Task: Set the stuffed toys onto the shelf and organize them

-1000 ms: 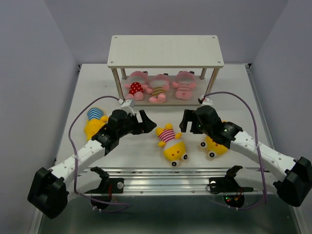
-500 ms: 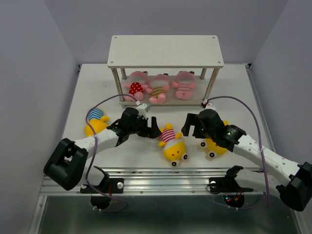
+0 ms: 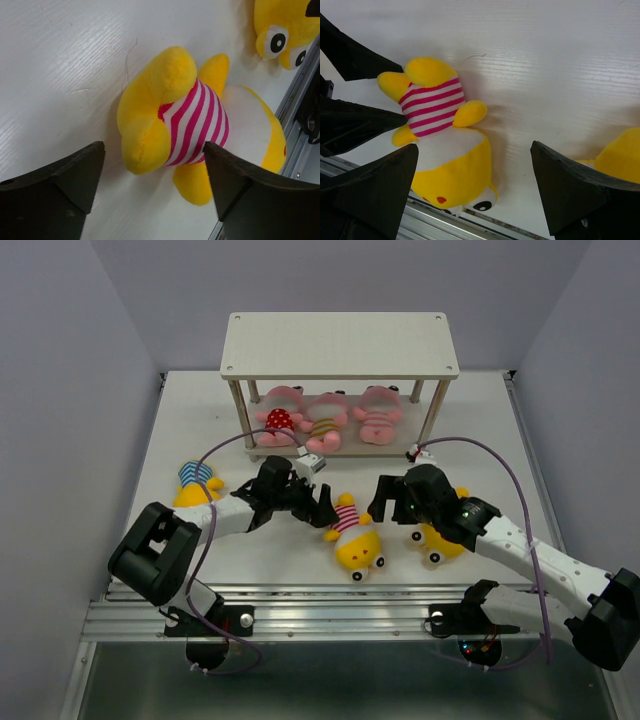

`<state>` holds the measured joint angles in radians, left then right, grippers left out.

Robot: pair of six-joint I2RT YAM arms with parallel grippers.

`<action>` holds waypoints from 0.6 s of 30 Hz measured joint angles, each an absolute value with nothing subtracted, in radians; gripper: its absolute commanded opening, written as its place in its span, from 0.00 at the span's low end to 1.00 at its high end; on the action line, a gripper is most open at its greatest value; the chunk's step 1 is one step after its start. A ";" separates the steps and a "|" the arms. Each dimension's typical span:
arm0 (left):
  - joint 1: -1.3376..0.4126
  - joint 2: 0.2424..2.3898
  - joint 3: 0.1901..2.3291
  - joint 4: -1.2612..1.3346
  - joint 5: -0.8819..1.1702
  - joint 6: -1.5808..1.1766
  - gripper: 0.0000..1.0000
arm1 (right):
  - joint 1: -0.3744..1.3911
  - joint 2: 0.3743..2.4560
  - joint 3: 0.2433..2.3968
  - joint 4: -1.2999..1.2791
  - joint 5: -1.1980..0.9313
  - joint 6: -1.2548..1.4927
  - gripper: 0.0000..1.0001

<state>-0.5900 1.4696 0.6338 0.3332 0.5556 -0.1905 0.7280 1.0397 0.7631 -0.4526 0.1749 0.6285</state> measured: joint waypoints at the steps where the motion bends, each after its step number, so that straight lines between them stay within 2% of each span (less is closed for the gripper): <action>1: -0.590 1.478 0.634 0.333 0.561 -0.186 0.78 | 0.728 1.035 0.754 -0.445 0.174 0.624 1.00; 3: -0.590 1.496 0.636 0.337 0.574 -0.180 0.65 | 0.728 1.031 0.745 -0.444 0.174 0.618 1.00; 4: -0.590 1.504 0.638 0.340 0.582 -0.174 0.45 | 0.728 1.031 0.743 -0.442 0.173 0.616 1.00; 5: -0.590 1.513 0.642 0.342 0.590 -0.176 0.35 | 0.728 1.029 0.741 -0.442 0.172 0.613 1.00; 6: -0.590 1.522 0.647 0.348 0.595 -0.175 0.22 | 0.728 1.028 0.738 -0.439 0.171 0.609 1.00; 8: -0.590 1.535 0.656 0.355 0.604 -0.172 0.13 | 0.728 1.026 0.737 -0.436 0.169 0.606 1.00; 9: -0.590 1.538 0.657 0.361 0.611 -0.168 0.02 | 0.728 1.024 0.736 -0.433 0.167 0.604 1.00; 18: -0.590 1.549 0.657 0.401 0.644 -0.194 0.00 | 0.728 0.987 0.719 -0.417 0.163 0.595 1.00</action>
